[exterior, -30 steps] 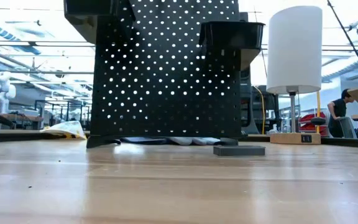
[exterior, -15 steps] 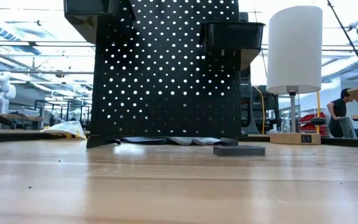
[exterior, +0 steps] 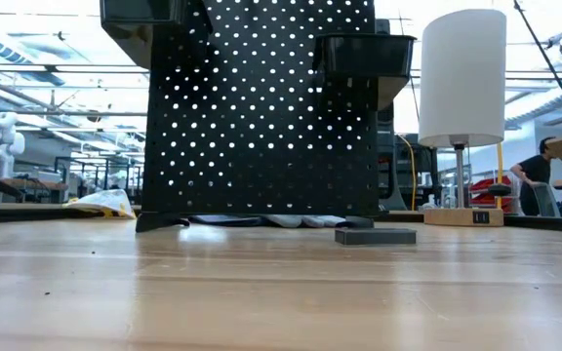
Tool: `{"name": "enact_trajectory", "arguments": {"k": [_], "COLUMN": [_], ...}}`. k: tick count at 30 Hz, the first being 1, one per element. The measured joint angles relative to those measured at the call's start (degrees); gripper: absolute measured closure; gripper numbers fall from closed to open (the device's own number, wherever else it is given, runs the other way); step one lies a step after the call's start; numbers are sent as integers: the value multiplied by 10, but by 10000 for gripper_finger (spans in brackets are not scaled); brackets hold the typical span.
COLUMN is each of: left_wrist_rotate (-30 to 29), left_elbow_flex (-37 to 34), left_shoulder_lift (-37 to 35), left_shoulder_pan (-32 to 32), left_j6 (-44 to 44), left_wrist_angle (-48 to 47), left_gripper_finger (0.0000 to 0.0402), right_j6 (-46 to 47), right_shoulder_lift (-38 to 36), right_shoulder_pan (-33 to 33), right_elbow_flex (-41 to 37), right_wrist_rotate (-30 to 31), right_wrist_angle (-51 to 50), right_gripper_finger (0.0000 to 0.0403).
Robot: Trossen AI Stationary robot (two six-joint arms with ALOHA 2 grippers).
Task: Hang tools onto peg board
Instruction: Hang the silver wrench on the black peg board
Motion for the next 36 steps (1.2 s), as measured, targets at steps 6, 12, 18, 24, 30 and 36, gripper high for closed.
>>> {"name": "enact_trajectory", "arguments": {"k": [6,12,18,24,30,36], "left_wrist_rotate": [0,-1,-1,2,3,3], "left_elbow_flex": [0,0,0,0,0,0], "left_shoulder_lift": [0,0,0,0,0,0], "left_shoulder_pan": [-1,6,6,6,6,6], "left_j6": [0,0,15,16,16,16], "left_wrist_angle": [-13,-16,-17,-17,-17,-17], "left_gripper_finger": [281,281,281,281,281,281], "right_j6": [-58,-81,-34,-4,24,51], "right_shoulder_lift": [-89,-120,-117,-116,-112,-108], "right_shoulder_pan": [2,-55,-116,-159,-203,-230], "right_elbow_flex": [-121,-148,-139,-140,-140,-140], "right_wrist_rotate": [-60,-99,-145,-191,-199,-221], "right_wrist_angle": [197,276,269,276,269,252], "right_gripper_finger": [397,397,397,397,397,397]}}
